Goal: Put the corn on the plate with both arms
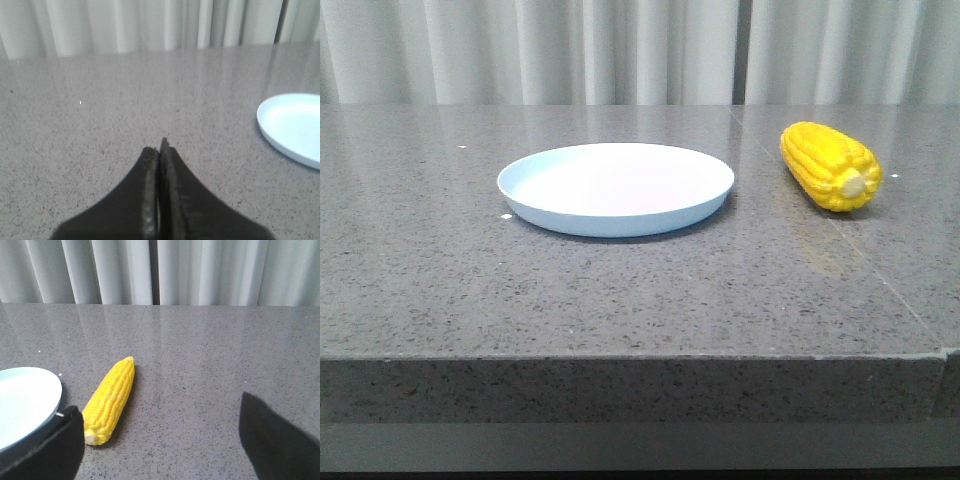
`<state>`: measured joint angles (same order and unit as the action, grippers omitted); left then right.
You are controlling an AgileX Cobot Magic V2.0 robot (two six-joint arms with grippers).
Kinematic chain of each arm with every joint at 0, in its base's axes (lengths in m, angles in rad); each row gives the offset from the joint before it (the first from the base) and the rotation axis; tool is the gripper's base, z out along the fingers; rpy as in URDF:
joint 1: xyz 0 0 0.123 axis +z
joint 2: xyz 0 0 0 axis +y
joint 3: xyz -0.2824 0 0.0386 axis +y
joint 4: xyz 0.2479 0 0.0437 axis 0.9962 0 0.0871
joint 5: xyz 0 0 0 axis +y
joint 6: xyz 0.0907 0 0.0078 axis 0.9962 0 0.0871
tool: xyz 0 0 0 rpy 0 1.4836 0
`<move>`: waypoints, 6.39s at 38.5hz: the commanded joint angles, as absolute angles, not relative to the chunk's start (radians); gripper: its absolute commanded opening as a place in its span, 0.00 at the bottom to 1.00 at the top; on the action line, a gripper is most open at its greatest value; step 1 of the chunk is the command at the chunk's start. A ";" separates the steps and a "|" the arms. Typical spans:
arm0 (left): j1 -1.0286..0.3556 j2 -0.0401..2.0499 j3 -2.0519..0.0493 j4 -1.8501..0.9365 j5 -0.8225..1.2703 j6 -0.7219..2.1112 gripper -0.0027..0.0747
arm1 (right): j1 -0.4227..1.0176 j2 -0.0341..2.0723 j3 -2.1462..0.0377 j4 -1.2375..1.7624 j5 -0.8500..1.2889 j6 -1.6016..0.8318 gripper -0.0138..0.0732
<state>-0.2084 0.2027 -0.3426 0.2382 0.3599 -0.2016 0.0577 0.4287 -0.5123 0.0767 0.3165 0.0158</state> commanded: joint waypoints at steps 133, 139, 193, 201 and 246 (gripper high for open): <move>-0.207 0.094 -0.352 0.244 0.272 -0.212 0.01 | 0.339 1.573 -1.463 0.475 0.755 0.006 0.24; -0.207 0.094 -0.352 0.244 0.272 -0.212 0.01 | 0.429 1.664 -1.547 0.476 0.758 0.006 0.25; -0.207 0.094 -0.352 0.244 0.272 -0.212 0.01 | 0.451 1.721 -1.729 0.475 0.872 0.006 0.38; -0.207 0.094 -0.352 0.244 0.272 -0.212 0.01 | 0.439 1.716 -1.729 0.472 0.882 0.006 0.10; -0.207 0.094 -0.352 0.244 0.272 -0.212 0.01 | 0.249 1.049 -1.033 -0.091 0.584 0.201 0.08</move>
